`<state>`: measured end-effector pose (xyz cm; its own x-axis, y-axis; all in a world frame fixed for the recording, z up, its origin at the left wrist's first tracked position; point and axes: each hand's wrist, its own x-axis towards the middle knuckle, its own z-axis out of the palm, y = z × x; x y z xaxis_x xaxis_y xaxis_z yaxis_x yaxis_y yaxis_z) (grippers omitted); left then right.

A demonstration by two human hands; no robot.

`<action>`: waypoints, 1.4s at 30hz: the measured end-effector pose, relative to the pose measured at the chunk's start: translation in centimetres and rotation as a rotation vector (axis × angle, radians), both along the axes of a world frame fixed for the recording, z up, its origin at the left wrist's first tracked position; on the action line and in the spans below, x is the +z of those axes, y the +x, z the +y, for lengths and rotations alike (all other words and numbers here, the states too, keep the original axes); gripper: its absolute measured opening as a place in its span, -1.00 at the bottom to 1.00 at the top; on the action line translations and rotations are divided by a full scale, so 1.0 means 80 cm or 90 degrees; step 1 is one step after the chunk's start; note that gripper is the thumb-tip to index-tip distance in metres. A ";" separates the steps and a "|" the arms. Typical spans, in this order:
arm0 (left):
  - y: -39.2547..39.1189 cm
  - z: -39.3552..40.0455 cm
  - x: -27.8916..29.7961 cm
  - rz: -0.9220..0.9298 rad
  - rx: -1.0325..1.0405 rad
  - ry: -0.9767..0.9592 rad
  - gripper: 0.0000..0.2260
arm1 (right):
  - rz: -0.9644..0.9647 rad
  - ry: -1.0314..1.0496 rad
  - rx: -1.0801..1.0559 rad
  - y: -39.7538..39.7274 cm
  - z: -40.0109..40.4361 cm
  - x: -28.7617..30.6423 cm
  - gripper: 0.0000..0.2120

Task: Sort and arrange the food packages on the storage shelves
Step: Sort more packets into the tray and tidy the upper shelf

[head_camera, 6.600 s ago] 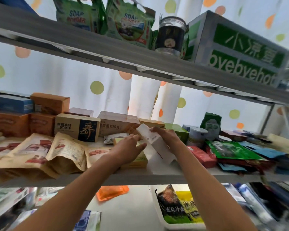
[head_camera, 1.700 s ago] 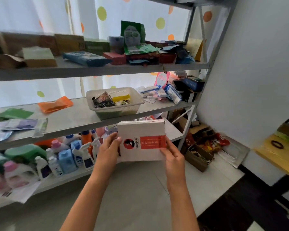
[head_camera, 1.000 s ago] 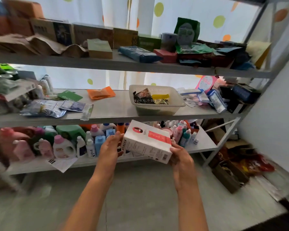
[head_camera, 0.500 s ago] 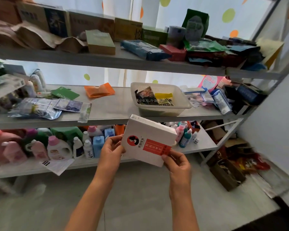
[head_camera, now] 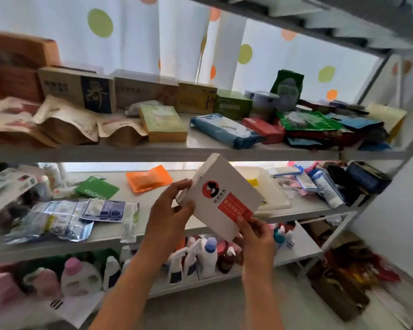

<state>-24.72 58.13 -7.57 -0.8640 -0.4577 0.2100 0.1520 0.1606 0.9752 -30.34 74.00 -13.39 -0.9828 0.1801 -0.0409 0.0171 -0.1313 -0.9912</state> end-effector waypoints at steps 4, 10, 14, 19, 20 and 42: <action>-0.042 -0.059 0.043 0.027 -0.031 -0.086 -0.65 | 0.062 0.011 -0.005 -0.047 -0.043 0.050 -0.77; -0.112 -0.125 0.105 0.042 -0.037 -0.149 -0.69 | 0.088 0.059 0.013 -0.124 -0.096 0.116 -0.71; -0.156 -0.154 0.142 0.053 0.012 -0.142 -0.76 | 0.084 0.056 0.098 -0.167 -0.123 0.144 -0.62; -0.211 -0.174 0.172 0.030 0.074 -0.127 -0.88 | 0.127 0.175 0.166 -0.223 -0.137 0.158 -0.70; -0.218 -0.176 0.180 0.032 0.081 -0.127 -0.88 | 0.154 0.212 0.164 -0.234 -0.135 0.160 -0.72; -0.381 -0.222 0.195 -0.161 0.262 -0.183 -0.86 | 0.104 0.866 0.412 -0.421 -0.097 0.194 0.07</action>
